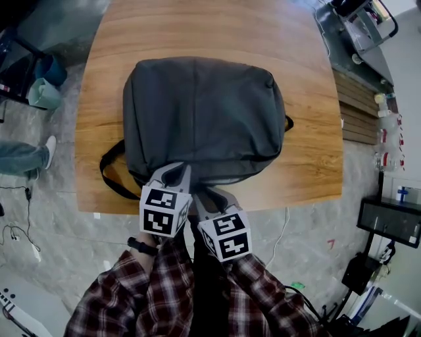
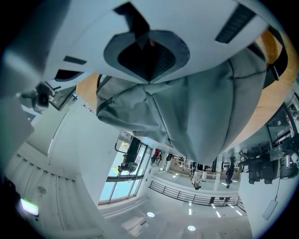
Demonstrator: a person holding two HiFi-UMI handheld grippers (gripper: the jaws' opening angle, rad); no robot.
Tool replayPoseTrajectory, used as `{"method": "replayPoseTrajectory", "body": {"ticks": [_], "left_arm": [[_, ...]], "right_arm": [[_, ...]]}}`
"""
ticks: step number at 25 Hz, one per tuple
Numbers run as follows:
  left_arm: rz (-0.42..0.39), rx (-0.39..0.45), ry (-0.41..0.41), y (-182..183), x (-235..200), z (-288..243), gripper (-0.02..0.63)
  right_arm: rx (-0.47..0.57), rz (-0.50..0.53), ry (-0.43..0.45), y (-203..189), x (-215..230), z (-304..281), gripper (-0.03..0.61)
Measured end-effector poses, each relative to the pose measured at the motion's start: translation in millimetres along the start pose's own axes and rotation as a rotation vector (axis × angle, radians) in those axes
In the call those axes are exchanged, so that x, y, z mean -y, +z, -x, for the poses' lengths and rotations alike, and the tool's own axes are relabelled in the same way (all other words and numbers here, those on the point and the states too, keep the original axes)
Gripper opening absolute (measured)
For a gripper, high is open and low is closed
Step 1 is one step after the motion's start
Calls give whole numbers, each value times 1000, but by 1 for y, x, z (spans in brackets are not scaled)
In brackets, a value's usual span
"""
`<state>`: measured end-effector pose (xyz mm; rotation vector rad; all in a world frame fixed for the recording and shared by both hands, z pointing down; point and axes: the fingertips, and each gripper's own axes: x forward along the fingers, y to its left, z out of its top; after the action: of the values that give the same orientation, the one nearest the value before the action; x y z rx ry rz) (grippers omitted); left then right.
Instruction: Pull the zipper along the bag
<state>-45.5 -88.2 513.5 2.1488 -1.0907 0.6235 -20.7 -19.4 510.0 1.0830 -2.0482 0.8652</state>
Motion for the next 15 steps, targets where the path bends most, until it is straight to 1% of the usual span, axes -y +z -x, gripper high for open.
{"method": "replayPoseTrajectory", "body": {"ticks": [3, 4, 6, 8, 9, 11, 13, 15], "left_arm": [[10, -7, -16, 0, 0, -1, 11], [17, -11, -30, 0, 0, -1, 11], [40, -25, -70, -1, 0, -1, 11], [67, -44, -117, -2, 1, -1, 11], [80, -52, -138, -2, 1, 0, 11], [95, -64, -166, -3, 1, 1, 11], [94, -69, -175, -3, 1, 1, 11], [87, -65, -171, -3, 0, 0, 11]], "right_arm": [[-25, 142, -86, 0, -6, -8, 90], [-34, 172, -115, -2, -5, -11, 90], [-49, 189, -154, -6, -3, -17, 91], [-57, 152, -152, -8, -1, -19, 91], [-56, 112, -140, -9, 0, -19, 91], [-54, 0, -104, -10, 1, -18, 90], [-71, -96, -62, -13, 4, -20, 91], [-89, -144, -32, -14, 7, -26, 90]]}}
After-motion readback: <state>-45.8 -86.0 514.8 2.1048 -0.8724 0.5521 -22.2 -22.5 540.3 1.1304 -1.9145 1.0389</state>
